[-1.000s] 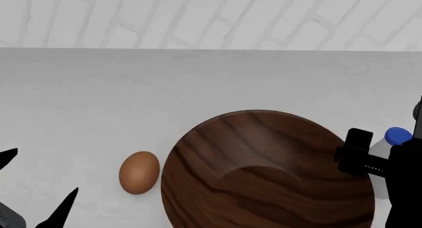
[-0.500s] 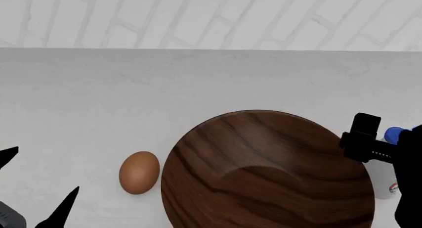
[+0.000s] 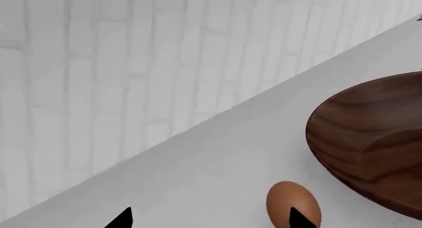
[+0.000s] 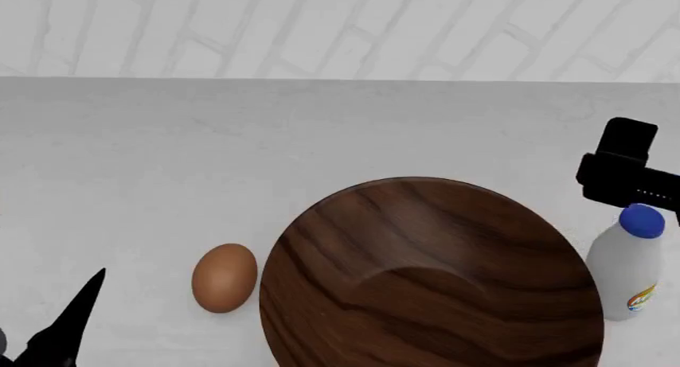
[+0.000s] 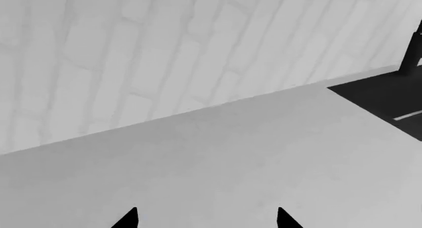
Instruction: Place the eggs and milk next to the bowl.
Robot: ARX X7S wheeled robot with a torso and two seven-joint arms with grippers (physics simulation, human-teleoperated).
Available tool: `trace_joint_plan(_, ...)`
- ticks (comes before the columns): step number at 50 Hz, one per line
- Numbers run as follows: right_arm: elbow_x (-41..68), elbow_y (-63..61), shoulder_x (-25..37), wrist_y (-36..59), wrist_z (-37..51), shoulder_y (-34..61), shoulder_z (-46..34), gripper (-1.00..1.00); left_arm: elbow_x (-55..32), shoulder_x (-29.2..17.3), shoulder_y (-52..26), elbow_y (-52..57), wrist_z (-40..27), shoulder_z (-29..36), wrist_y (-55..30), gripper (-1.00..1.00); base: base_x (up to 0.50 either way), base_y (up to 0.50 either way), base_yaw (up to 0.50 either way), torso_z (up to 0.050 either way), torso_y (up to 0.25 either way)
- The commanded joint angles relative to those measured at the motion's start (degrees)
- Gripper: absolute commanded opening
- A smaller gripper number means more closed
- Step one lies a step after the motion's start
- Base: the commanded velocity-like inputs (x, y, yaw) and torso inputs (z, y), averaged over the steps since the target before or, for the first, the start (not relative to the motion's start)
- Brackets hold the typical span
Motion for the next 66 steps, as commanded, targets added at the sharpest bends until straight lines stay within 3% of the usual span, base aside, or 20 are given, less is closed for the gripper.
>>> trace_joint_plan(1,3.4,-7.7,4.6,-1.3,1.2,-1.0,4.9,1.00,-6.8,-2.0,-2.7,2.8,-4.4,-5.7,-0.6,1.00,0.00,0.00,0.00,0.000,0.000)
trace_joint_plan(16,5.9,-17.8,14.7,-8.1,0.1,-15.4,17.5,1.00,-21.1,-7.4,-9.3,6.4,-12.5,-13.6,-1.5,1.00,0.00,0.00,0.00,0.000,0.000)
trace_joint_plan(26,9.6,-22.9,18.9,-9.1,0.8,-30.0,35.3,1.00,-26.7,-11.1,-13.2,6.5,-15.4,-17.2,-1.0,1.00,0.00,0.00,0.00,0.000,0.000)
trace_joint_plan(37,10.0,-25.7,12.7,-1.9,-0.7,-43.4,58.6,1.00,-31.2,-15.7,-14.8,4.8,-17.1,-23.1,0.0,1.00,0.00,0.00,0.00,0.000,0.000)
trace_joint_plan(53,15.5,-28.1,6.6,7.5,-0.6,-51.4,84.6,1.00,-35.2,-21.2,-18.7,1.7,-17.4,-28.6,0.6,1.00,0.00,0.00,0.00,0.000,0.000)
trace_joint_plan(66,21.9,-29.9,2.5,13.6,0.3,-55.5,103.1,1.00,-38.8,-24.5,-19.9,-1.8,-17.4,-38.9,-3.3,1.00,0.00,0.00,0.00,0.000,0.000)
